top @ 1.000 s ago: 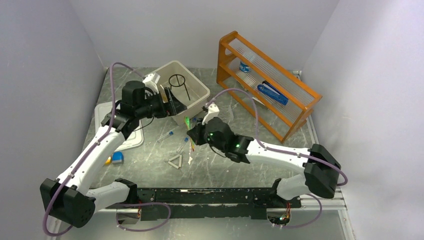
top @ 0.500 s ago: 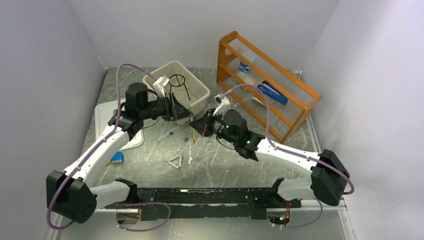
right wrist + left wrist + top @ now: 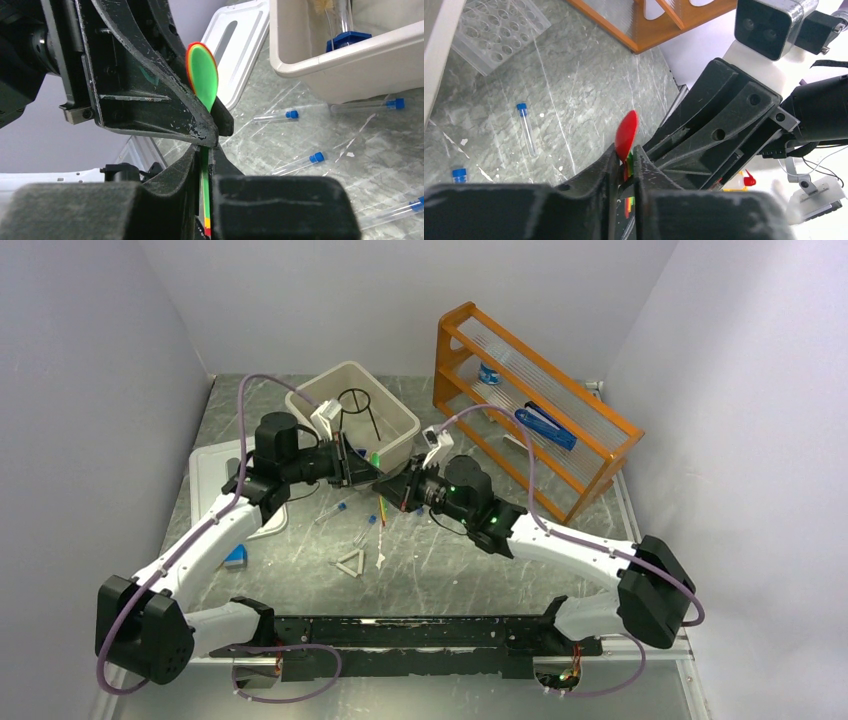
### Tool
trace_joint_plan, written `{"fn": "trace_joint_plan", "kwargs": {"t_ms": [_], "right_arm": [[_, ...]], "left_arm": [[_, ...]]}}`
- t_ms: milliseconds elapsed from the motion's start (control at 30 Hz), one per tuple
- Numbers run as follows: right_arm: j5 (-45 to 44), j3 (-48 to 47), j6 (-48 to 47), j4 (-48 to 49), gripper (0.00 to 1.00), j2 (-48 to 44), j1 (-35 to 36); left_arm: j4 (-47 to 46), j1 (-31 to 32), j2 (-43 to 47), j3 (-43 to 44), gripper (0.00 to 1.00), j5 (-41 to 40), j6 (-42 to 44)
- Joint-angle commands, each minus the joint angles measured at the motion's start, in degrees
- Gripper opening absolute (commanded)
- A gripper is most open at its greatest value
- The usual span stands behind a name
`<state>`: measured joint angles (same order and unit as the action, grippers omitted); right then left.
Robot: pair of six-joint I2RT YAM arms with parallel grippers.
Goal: Organize the chemistry lab equipment
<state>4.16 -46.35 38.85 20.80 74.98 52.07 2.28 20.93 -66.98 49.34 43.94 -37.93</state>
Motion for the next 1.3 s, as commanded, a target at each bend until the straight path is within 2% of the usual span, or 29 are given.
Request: {"fn": "trace_joint_plan", "kwargs": {"t_ms": [0,100,200,333,533,667,833,967,1267], "right_arm": [[0.3,-2.8,1.2,0.8,0.14,1.0,-0.5],[-0.8,-3.0,1.7,-0.9,0.31,0.8,-0.6],[-1.7,-2.7,1.8,-3.2,0.46,-0.2,-0.8],[-3.3,-2.2,1.4,-6.4,0.56,-2.8,-0.9],[-6.7,-1.6,0.3,-10.9,0.57,-6.7,-1.1],[-7.1,-0.5,0.5,-12.1,0.57,-7.9,-1.1],[-6.1,1.6,1.9,-11.5,0.57,-7.6,-1.1],[-4.9,2.3,2.8,-10.8,0.57,-6.3,-1.1],[-2.8,2.2,2.3,-10.8,0.57,-4.0,-1.1]], "left_arm": [[2.0,-0.3,-1.0,3.2,0.13,0.9,3.4],[4.5,-0.3,-1.2,4.5,0.05,-2.8,4.5],[6.0,-0.4,-1.4,6.3,0.05,-8.4,4.5],[10.2,-0.4,-3.4,11.0,0.05,-19.8,4.7],[16.0,-0.9,-10.1,19.2,0.05,-38.9,1.0],[21.8,-1.7,-17.3,28.5,0.05,-45.9,0.3],[24.4,-2.5,-24.2,34.7,0.05,-52.2,-0.5],[20.7,-4.2,-27.9,33.2,0.05,-52.3,-2.8],[21.0,-4.7,-38.5,36.8,0.07,-53.4,-6.2]]}}
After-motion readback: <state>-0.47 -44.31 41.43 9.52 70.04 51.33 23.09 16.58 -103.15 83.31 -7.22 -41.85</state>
